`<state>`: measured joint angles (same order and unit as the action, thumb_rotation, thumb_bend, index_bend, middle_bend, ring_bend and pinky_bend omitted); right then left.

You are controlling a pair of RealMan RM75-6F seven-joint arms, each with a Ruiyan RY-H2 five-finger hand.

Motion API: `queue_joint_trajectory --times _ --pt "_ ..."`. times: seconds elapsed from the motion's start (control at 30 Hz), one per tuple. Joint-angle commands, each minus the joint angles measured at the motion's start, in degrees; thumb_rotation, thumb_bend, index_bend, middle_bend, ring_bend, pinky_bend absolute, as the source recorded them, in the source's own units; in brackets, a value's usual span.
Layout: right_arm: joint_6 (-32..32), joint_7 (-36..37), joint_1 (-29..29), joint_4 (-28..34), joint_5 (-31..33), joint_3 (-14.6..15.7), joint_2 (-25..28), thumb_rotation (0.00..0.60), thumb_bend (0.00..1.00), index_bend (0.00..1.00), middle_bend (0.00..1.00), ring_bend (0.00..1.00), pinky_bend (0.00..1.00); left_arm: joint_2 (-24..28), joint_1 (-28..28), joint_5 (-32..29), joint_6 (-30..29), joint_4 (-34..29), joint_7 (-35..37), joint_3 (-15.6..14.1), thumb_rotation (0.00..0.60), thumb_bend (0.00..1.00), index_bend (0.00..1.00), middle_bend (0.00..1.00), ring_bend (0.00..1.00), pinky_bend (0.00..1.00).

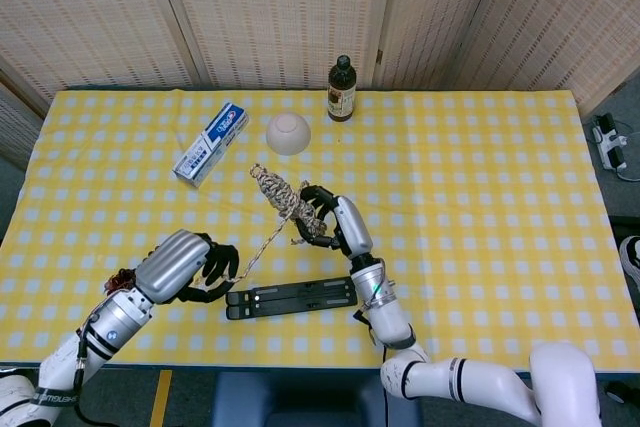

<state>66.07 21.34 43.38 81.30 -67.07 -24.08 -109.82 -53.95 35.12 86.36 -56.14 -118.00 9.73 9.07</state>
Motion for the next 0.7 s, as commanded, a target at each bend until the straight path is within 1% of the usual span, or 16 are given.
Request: queue_joint_trajectory --times 0.03,0.17,0.3,0.43,0.57,0.7 --pt "-0.2 6.1 -1.3 1.2 -1.7 -1.6 1.2 0.6 0.75 0.89 0.7 0.75 0.62 -0.2 -0.7 0.7 0.7 2.9 0.8 -1.9 0.6 0.51 0.72 0.83 0.73 0.59" --pt "-1.3 11.8 -2.5 3.7 -3.3 -1.8 3.9 0.6 0.75 0.9 0.7 0.76 0.63 -1.6 -0.3 -1.3 2.8 6.6 -1.5 -3.1 0.6 0.51 0.72 0.83 0.73 0.58" --pt "-2.1 15.6 -3.9 6.7 -5.0 -1.3 7.2 0.6 0.75 0.9 0.71 0.77 0.63 -3.4 0.3 -5.3 5.1 10.0 -3.3 -3.6 0.6 0.51 0.72 0.83 0.73 0.58" --pt "-3.4 18.6 -5.3 9.9 -6.4 -0.4 11.1 0.6 0.75 0.91 0.71 0.77 0.64 -5.5 1.3 -10.5 7.6 13.6 -3.4 -3.1 0.6 0.51 0.72 0.83 0.73 0.58" --pt "-4.2 19.9 -6.1 12.2 -8.5 0.9 14.4 0.6 0.75 0.91 0.72 0.77 0.64 -7.0 2.4 -14.9 9.3 17.1 -4.0 -2.2 0.6 0.51 0.72 0.83 0.73 0.58" --pt "-5.6 21.2 -6.5 14.0 -10.8 2.7 17.7 0.6 0.75 0.91 0.72 0.77 0.64 -8.6 3.5 -18.0 10.0 19.8 -5.3 -1.4 0.6 0.51 0.72 0.83 0.73 0.58"
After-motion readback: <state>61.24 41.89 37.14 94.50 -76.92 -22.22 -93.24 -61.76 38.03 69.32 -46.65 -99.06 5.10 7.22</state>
